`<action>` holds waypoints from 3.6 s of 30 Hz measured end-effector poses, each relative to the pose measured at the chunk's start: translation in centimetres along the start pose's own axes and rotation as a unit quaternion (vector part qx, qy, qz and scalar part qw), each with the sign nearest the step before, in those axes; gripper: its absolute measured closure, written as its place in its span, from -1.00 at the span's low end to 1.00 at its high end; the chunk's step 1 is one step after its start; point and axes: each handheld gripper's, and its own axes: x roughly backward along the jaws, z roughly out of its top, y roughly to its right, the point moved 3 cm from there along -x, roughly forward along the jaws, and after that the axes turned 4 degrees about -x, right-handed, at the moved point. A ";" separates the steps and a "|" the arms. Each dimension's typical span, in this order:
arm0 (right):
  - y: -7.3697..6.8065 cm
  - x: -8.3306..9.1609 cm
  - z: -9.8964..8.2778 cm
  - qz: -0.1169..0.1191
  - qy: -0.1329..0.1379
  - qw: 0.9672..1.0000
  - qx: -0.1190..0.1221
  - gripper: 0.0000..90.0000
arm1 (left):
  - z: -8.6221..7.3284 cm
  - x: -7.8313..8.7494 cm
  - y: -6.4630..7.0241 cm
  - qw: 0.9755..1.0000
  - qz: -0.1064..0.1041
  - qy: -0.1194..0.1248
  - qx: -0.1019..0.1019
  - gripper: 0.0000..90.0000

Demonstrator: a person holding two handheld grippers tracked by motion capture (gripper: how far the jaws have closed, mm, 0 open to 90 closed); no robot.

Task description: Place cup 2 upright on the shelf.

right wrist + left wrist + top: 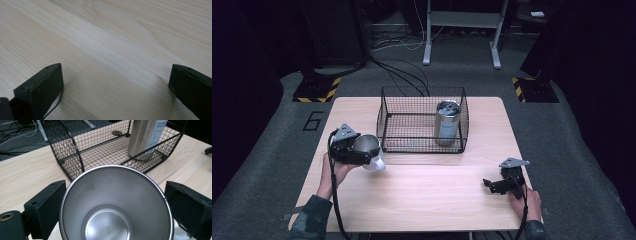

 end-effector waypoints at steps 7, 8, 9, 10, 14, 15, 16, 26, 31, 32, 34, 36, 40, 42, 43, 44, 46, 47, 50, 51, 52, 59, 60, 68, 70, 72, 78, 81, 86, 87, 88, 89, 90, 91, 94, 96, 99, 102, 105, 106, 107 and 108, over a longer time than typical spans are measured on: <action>0.0 0.0 0.0 0.000 -0.001 1.000 0.000 -1.00 | 1.0 -0.5 0.8 1.000 -0.013 -0.001 -0.010 -0.86; 0.0 0.0 0.0 0.000 0.000 1.000 0.000 -1.00 | 1.1 -0.6 0.9 1.000 -0.013 0.000 -0.012 -0.86; 0.0 0.0 0.0 0.000 -0.001 1.000 0.000 -1.00 | 1.3 -0.7 1.1 1.000 -0.014 0.001 -0.013 -0.86; 0.0 0.0 0.0 0.000 0.000 1.000 0.000 -1.00 | 1.5 -0.8 1.2 1.000 -0.015 0.003 -0.014 -0.85; 0.0 0.0 0.0 0.000 0.000 1.000 0.000 -1.00 | 2.2 -1.0 1.8 0.999 -0.025 0.006 -0.019 -0.86; 0.0 0.0 0.0 0.000 -0.003 1.000 0.001 -1.00 | 2.4 -1.1 2.0 0.999 -0.027 0.008 -0.020 -0.86; 0.0 0.0 0.0 0.001 -0.005 1.000 0.001 -1.00 | 2.7 -1.2 2.1 0.999 -0.029 0.007 -0.022 -0.86; 0.0 0.0 0.0 0.001 -0.004 1.000 0.002 -1.00 | 5.1 -2.2 2.9 0.999 -0.038 0.014 -0.035 -0.86; 0.0 0.0 0.0 0.001 -0.004 1.000 0.001 -1.00 | 6.4 -2.9 2.9 0.998 -0.038 0.018 -0.040 -0.86; 0.0 0.0 0.0 0.001 -0.004 1.000 0.002 -1.00 | 6.7 -3.0 2.8 0.998 -0.038 0.020 -0.041 -0.86; 0.0 0.0 0.0 0.001 -0.004 1.000 0.001 -1.00 | 7.1 -3.3 2.8 0.998 -0.036 0.021 -0.040 -0.86; 0.0 0.0 0.0 0.001 -0.004 1.000 0.002 -1.00 | 7.5 -3.6 2.7 0.998 -0.036 0.019 -0.042 -0.86; 0.0 0.0 0.0 0.001 -0.004 1.000 0.001 -1.00 | 8.1 -4.1 2.6 0.998 -0.036 0.015 -0.042 -0.86; 0.0 0.0 0.0 0.001 -0.004 1.000 0.001 -1.00 | 8.4 -4.5 2.5 0.998 -0.034 0.017 -0.045 -0.86; 0.0 0.0 0.0 0.001 -0.004 1.000 0.002 -1.00 | 8.5 -4.6 2.4 0.998 -0.031 0.017 -0.046 -0.86; 0.0 0.0 0.0 0.001 -0.004 1.000 0.001 -1.00 | 8.6 -4.7 2.4 0.998 -0.030 0.015 -0.047 -0.86; 0.0 0.0 0.0 0.001 -0.004 1.000 0.001 -1.00 | 8.9 -5.0 2.3 0.998 -0.026 0.015 -0.046 -0.86; 0.0 0.0 0.0 0.001 -0.004 1.000 0.001 -1.00 | 9.1 -5.1 2.2 0.999 -0.025 0.017 -0.045 -0.86; 0.0 0.0 0.0 0.001 -0.004 1.000 0.001 -1.00 | 9.5 -5.3 2.0 0.998 -0.023 0.012 -0.049 -0.86; 0.0 0.0 0.0 0.001 -0.004 1.000 0.001 -1.00 | 9.6 -5.5 1.9 0.999 -0.018 0.015 -0.048 -0.85; 0.0 0.0 0.0 0.001 -0.004 1.000 0.002 -1.00 | 9.7 -5.6 1.8 0.999 -0.019 0.014 -0.048 -0.86; 0.0 0.0 0.0 0.001 -0.004 1.000 0.002 -1.00 | 10.5 -6.6 1.0 0.999 -0.006 0.016 -0.034 -0.86; 0.0 0.0 0.0 0.001 -0.004 1.000 0.001 -1.00 | 10.6 -6.8 0.9 0.999 -0.007 0.016 -0.034 -0.86; 0.0 0.0 0.0 0.001 -0.004 1.000 0.002 -1.00 | 11.4 -7.8 0.6 0.999 0.004 0.016 -0.029 -0.86; 0.0 0.0 0.0 0.001 -0.004 1.000 0.001 -1.00 | 11.6 -8.0 0.4 1.000 0.003 0.017 -0.024 -0.86; 0.0 0.0 0.0 0.001 -0.004 1.000 0.002 -1.00 | 11.8 -8.2 0.3 1.000 0.006 0.018 -0.022 -0.86; 0.0 0.0 0.0 0.001 -0.004 1.000 0.002 -1.00 | 12.2 -8.9 0.2 1.000 0.014 0.017 -0.018 -0.86; 0.0 0.0 0.0 0.001 -0.004 1.000 0.002 -1.00 | 12.4 -9.3 0.1 1.000 0.019 0.017 -0.014 -0.86; 0.0 0.0 0.0 0.002 -0.004 1.000 0.002 -1.00 | 12.7 -9.9 -0.1 1.000 0.024 0.014 -0.010 -0.86; 0.0 0.0 0.0 0.001 -0.004 1.000 0.001 -1.00 | 12.8 -10.0 -0.1 0.999 0.027 0.016 -0.009 -0.86; 0.0 0.0 0.0 0.002 -0.004 1.000 0.002 -1.00 | 12.8 -10.1 -0.1 0.999 0.028 0.017 -0.009 -0.86; 0.0 0.0 0.0 0.002 -0.004 1.000 0.002 -1.00 | 12.8 -10.3 -0.1 0.999 0.031 0.017 -0.009 -0.86; 0.0 0.0 0.0 0.002 -0.004 1.000 0.002 -1.00 | 12.8 -10.4 -0.1 0.999 0.030 0.013 -0.008 -0.86; 0.0 0.0 0.0 0.002 -0.004 1.000 0.002 -1.00 | 12.8 -10.5 -0.2 0.999 0.031 0.016 -0.005 -0.86; 0.0 0.0 0.0 0.002 -0.004 1.000 0.002 -1.00 | 12.7 -10.9 -0.4 0.999 0.035 0.014 0.000 -0.86; 0.0 0.0 0.0 0.002 -0.004 1.000 0.002 -1.00 | 12.7 -11.2 -0.4 0.999 0.040 0.011 0.001 -0.86; 0.0 0.0 0.0 0.002 -0.004 1.000 0.003 -1.00 | 12.6 -11.6 -0.5 0.999 0.043 0.007 0.005 -0.86; 0.1 0.0 0.0 0.002 -0.003 1.000 0.005 -1.00 | 12.5 -12.1 -0.6 0.999 0.046 0.005 0.009 -0.86; 0.0 0.0 0.0 0.002 -0.004 1.000 0.002 -1.00 | 12.5 -12.6 -0.6 0.999 0.049 0.001 0.011 -0.86; 0.0 0.0 0.0 0.002 -0.004 1.000 0.002 -1.00 | 12.4 -12.8 -0.6 0.999 0.050 0.003 0.014 -0.86; 0.1 0.0 0.0 0.002 -0.003 1.000 0.005 -1.00 | 12.4 -12.9 -0.6 0.999 0.050 0.001 0.015 -0.86; 0.0 0.0 0.0 0.002 -0.004 1.000 0.003 -1.00 | 12.4 -13.1 -0.6 0.999 0.051 -0.002 0.014 -0.86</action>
